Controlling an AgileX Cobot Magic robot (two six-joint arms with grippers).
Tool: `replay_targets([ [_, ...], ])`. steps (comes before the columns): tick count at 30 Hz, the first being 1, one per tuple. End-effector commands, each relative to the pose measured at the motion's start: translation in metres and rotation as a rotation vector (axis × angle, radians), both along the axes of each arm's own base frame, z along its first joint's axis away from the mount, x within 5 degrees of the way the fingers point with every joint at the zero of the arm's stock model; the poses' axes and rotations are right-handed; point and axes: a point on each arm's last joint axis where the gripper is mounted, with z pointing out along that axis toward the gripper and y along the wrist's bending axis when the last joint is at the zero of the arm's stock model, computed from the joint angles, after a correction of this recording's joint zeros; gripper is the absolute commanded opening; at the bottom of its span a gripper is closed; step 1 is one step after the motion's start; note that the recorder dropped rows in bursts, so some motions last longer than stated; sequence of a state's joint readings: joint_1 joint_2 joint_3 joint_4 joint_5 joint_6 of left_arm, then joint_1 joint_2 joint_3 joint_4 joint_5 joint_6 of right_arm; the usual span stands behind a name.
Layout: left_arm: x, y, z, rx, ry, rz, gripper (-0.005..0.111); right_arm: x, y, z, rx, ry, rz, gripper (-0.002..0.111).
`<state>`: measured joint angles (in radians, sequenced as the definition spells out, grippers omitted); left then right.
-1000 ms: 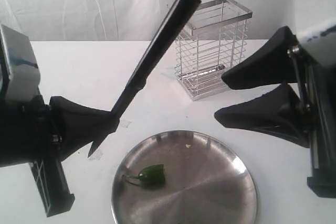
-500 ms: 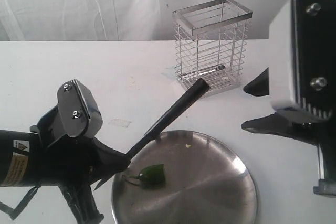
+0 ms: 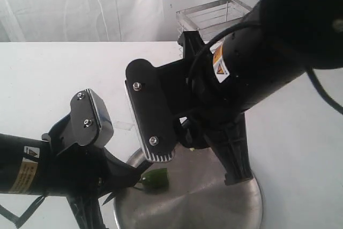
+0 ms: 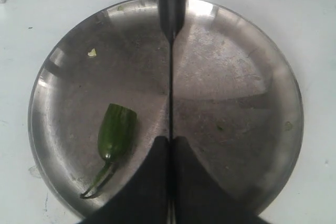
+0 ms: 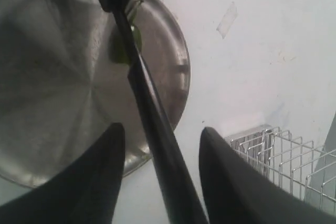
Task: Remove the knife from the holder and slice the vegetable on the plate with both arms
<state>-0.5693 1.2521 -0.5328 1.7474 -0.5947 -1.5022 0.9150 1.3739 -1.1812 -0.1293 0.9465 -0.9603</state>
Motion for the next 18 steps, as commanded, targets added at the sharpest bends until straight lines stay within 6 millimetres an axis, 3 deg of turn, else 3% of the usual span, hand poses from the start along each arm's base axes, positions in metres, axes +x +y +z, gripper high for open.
replay_targets([
  [1,0.001,-0.001,0.003,-0.002,-0.019,-0.004,0.000,0.009,0.006,-0.008,-0.063,-0.014,-0.015,0.042],
  [9,0.001,-0.001,0.003,-0.002,-0.021,-0.010,0.000,0.022,0.012,-0.025,-0.154,-0.042,-0.014,0.036],
  [18,0.001,-0.001,0.003,-0.002,-0.021,-0.012,0.000,0.024,0.011,-0.025,-0.166,-0.062,-0.031,0.024],
])
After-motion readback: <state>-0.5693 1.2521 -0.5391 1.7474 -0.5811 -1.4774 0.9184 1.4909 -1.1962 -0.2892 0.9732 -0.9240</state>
